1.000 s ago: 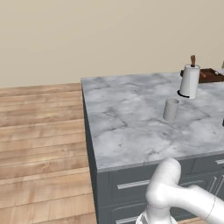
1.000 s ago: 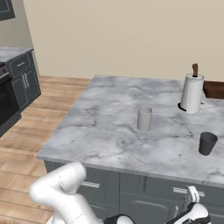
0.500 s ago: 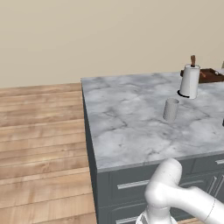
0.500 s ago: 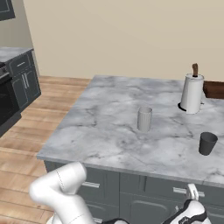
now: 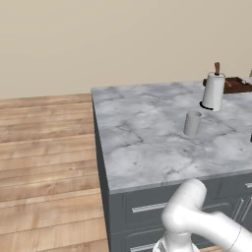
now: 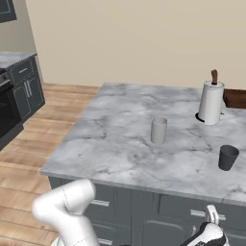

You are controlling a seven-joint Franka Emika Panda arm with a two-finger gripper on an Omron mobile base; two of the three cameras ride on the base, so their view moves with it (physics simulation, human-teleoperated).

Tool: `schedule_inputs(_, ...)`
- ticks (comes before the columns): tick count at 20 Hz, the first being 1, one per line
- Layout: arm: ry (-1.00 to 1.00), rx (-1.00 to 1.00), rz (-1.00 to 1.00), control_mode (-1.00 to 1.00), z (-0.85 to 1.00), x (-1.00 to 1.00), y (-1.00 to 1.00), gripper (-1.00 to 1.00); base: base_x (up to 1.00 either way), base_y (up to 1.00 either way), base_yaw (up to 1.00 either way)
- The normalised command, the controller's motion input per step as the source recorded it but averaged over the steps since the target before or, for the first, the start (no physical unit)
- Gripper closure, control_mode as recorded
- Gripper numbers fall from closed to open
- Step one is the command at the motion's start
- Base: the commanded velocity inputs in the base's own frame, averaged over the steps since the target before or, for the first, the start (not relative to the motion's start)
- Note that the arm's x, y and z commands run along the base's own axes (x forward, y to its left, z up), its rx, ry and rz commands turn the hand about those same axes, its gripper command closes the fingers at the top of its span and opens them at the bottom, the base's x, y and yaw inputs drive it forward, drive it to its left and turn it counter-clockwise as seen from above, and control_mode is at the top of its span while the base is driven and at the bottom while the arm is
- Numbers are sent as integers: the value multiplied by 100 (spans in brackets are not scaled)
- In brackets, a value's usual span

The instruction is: Take the tongs from the drawer on the right and place them on the dining counter next to the tray containing the kebab skewer.

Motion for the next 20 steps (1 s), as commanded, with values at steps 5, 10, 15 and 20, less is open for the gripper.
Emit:
schedule_inputs(5, 0, 0, 0, -100, -32, -92, -58, 100, 0, 0, 0)
schedule_inputs(10, 0, 0, 0, -100, -39, -100, -72, 100, 0, 0, 0)
schedule_inputs(15, 0, 0, 0, -100, -23, -78, -49, 100, 0, 0, 0)
schedule_inputs(20, 0, -1, 0, -100, -30, -73, -42, 100, 0, 0, 0)
